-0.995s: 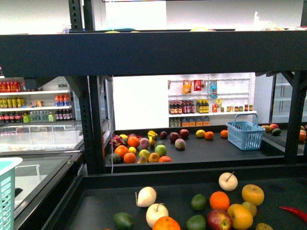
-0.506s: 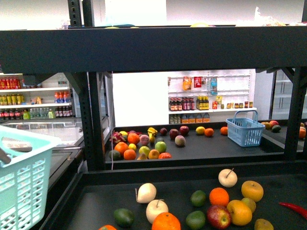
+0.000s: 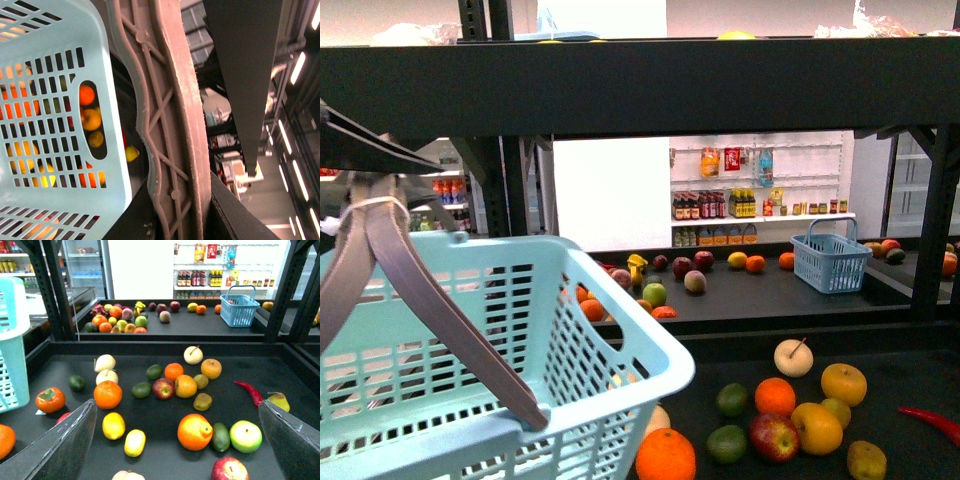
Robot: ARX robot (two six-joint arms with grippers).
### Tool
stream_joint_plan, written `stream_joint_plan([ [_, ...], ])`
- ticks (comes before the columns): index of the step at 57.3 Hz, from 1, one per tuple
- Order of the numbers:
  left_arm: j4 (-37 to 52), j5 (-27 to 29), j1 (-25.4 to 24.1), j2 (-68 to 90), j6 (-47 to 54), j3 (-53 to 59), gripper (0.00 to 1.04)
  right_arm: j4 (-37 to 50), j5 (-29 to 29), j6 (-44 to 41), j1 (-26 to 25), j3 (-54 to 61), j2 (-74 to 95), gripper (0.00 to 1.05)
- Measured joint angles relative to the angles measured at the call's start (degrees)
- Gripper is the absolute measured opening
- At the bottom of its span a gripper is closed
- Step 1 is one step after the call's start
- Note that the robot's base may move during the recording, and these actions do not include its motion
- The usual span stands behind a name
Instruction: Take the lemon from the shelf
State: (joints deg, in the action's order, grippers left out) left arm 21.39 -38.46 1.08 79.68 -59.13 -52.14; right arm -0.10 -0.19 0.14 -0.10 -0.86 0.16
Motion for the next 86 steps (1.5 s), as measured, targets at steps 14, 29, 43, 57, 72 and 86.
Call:
stream_joint_plan([
  [14, -5.2, -1.0, 6.1, 5.2, 10.8, -4.4, 0.16, 0.0, 0.0, 0.0, 0.0, 0.0, 0.0, 0.97],
  [29, -7.1, -0.7, 10.7, 9.8, 17.1, -7.8, 0.16, 0.0, 0.0, 0.0, 0.0, 0.0, 0.0, 0.97],
  [43, -6.4, -0.6, 13.9, 13.2, 17.9, -8.2, 0.16, 0.0, 0.0, 0.0, 0.0, 0.0, 0.0, 0.97],
  [57, -6.5, 1.2, 14.1, 14.4, 19.1, -8.6, 0.16, -3.2, -1.4, 1.3, 0.0, -0.5, 1.0, 0.97],
  [72, -6.5, 1.2, 14.1, 14.4, 19.7, -9.0, 0.16, 1.8, -11.3, 5.9, -5.1, -3.7, 20.8, 0.97],
  [86, -6.5, 1.0, 14.1, 14.4, 19.8, -9.0, 0.16, 21.6, -27.1, 3.1, -19.9, -17.8, 62.9, 0.97],
])
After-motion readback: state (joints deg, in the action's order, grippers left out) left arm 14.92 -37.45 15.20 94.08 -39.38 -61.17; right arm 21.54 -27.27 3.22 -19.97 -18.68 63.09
